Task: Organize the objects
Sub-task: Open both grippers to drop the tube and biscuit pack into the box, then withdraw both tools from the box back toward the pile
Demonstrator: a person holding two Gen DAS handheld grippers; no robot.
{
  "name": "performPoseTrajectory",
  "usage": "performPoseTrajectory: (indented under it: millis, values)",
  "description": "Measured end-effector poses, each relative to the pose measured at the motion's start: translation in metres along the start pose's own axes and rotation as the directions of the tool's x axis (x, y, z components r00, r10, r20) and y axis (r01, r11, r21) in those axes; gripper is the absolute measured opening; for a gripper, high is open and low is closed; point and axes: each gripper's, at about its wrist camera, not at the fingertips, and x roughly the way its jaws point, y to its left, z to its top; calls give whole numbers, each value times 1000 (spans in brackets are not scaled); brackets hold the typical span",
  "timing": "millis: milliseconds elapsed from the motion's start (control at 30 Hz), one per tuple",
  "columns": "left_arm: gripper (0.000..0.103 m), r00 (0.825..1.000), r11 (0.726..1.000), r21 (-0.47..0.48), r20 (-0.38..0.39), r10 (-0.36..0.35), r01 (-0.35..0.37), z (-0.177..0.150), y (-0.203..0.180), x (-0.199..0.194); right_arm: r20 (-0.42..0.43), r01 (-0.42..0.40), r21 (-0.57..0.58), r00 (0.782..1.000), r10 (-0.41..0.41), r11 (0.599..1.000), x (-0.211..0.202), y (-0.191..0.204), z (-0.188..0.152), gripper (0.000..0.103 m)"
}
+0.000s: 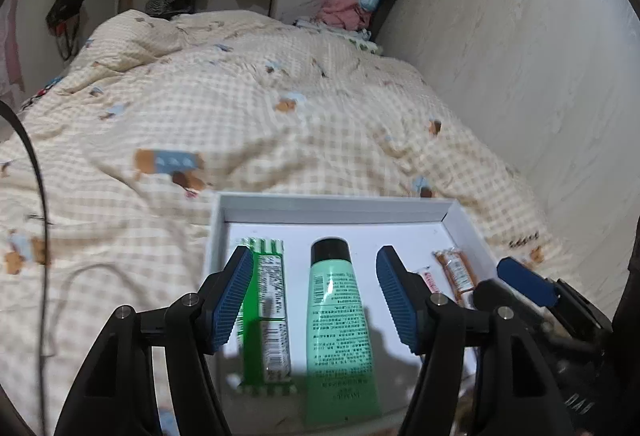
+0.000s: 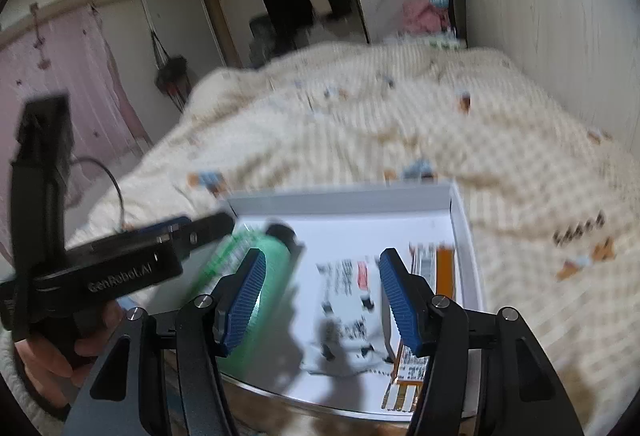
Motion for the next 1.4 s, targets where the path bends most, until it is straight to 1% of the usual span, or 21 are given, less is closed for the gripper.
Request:
performPoseTrajectory:
  millis: [67, 233, 333, 400, 500, 600, 667, 733, 767, 800, 833, 867, 933, 1000, 1033, 1067, 1100, 1167, 1267, 1333, 1400]
  values:
    - [68, 999, 1000, -8, 38, -24, 25, 7, 1, -22, 21, -41, -15, 999, 42, 999, -16, 5, 12, 61]
    - [70, 989, 999, -2, 137, -49, 50, 24, -1, -80, 53, -95, -69, 994, 99, 993, -58, 22, 37, 61]
    - [70, 984, 998, 24, 168, -58, 55, 29, -3, -112, 63, -104, -84, 992, 109, 991, -83, 28, 45, 61]
    - [70, 980, 999, 42, 195, -32, 24, 29, -2, -134, 65, -109, -97, 991, 116, 989, -98, 31, 47, 61]
    - [70, 973, 998, 67, 232, -8, -7, 26, 4, -165, 62, -144, -139, 986, 153, 980, -119, 39, 46, 61]
    - [71, 969, 994, 104, 248, 16, -43, 12, 10, -191, 58, -163, -175, 983, 176, 971, -135, 46, 38, 61]
    - [72, 965, 990, 128, 260, 21, -56, -5, 16, -206, 54, -193, -191, 977, 207, 962, -144, 51, 29, 61]
    - [73, 969, 989, 139, 247, 22, -58, -19, 20, -214, 28, -238, -185, 969, 247, 954, -149, 53, 20, 61]
    - [73, 972, 988, 147, 234, 13, -49, -23, 20, -215, 5, -284, -167, 957, 288, 944, -150, 53, 16, 61]
    - [73, 979, 986, 167, 205, -15, -20, -29, 20, -216, -10, -319, -150, 947, 321, 936, -151, 51, 13, 61]
    - [73, 985, 980, 195, 164, -61, 28, -35, 20, -215, -26, -360, -129, 933, 359, 924, -153, 51, 10, 61]
    - [73, 986, 977, 209, 145, -80, 48, -39, 20, -215, -30, -384, -119, 923, 383, 916, -156, 51, 7, 61]
    - [73, 988, 966, 252, 125, -90, 56, -51, 14, -215, -31, -396, -132, 918, 396, 909, -163, 52, 3, 61]
    - [74, 989, 958, 284, 122, -82, 44, -60, 6, -212, -29, -373, -165, 927, 373, 913, -168, 55, -3, 62]
    - [74, 990, 954, 298, 115, -78, 41, -65, 1, -210, -30, -352, -182, 935, 353, 918, -171, 56, -6, 72]
    - [74, 991, 950, 310, 105, -77, 41, -70, -4, -207, -32, -342, -194, 939, 342, 920, -172, 56, -10, 80]
    - [74, 992, 947, 320, 96, -77, 43, -76, -8, -206, -35, -336, -205, 941, 336, 919, -172, 57, -14, 83]
    - [75, 993, 939, 340, 78, -90, 58, -89, -14, -203, -42, -318, -226, 947, 317, 921, -174, 56, -25, 83]
    - [78, 992, 928, 360, 40, -121, 98, -106, -23, -195, -67, -290, -217, 957, 282, 932, -173, 54, -40, 83]
    - [78, 993, 922, 374, 19, -113, 98, -119, -28, -190, -80, -275, -210, 961, 264, 938, -169, 51, -50, 83]
    - [78, 996, 917, 390, 10, -90, 79, -129, -30, -186, -88, -257, -205, 966, 244, 944, -165, 49, -60, 83]
